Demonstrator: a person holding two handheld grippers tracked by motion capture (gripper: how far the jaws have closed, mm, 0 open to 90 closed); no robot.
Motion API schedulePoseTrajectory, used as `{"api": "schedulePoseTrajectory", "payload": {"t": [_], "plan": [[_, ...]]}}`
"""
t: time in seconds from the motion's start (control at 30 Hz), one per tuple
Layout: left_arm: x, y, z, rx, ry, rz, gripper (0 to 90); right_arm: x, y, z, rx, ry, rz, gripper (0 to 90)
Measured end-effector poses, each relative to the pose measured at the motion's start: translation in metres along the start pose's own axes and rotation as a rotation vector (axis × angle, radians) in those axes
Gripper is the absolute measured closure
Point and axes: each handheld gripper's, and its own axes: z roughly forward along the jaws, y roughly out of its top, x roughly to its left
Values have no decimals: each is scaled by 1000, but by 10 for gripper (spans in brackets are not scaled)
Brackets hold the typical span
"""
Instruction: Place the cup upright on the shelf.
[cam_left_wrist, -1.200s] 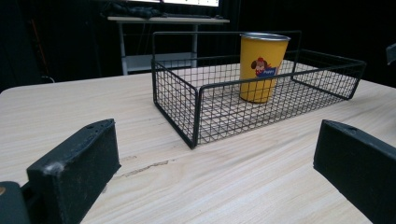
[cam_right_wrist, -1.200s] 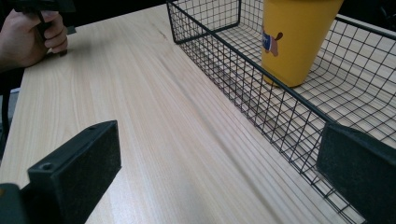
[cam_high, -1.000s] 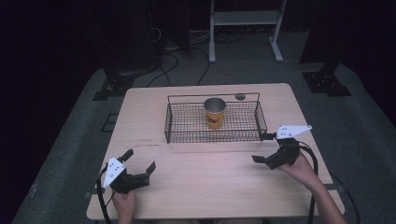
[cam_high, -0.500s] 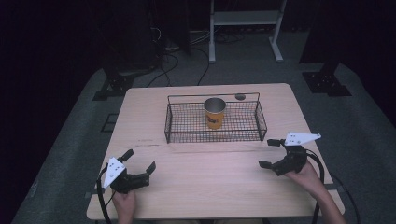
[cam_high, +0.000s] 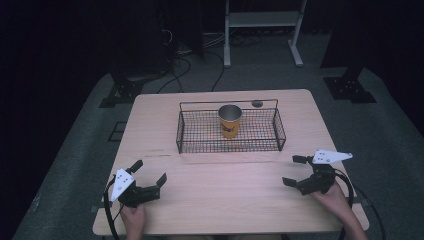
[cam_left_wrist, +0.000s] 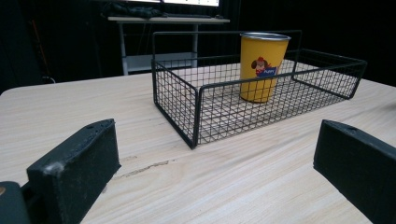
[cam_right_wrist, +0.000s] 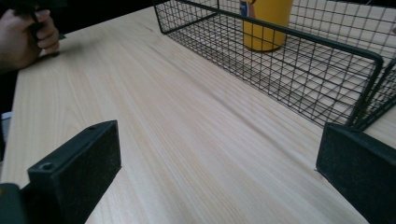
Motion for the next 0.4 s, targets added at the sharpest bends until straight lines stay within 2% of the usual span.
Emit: {"api": "schedulePoseTrajectory", "payload": {"t": [0.17, 0.23, 0.3, 0.33, 0.4], "plan": [[0, 0, 0, 0, 0, 2, 0, 3, -6, -4, -30, -25, 11, 0], [0, 0, 0, 0, -1, 2, 0, 5, -11, -6, -69, -44, 26, 0], [0, 0, 0, 0, 0, -1, 0, 6, -12, -7, -80, -50, 32, 0], [0, 0, 0, 0, 0, -1, 0, 6, -17, -8, -121, -71, 46, 0], [0, 0, 0, 0, 0, -2, 0, 7, -19, -9, -128, -82, 50, 0]]}}
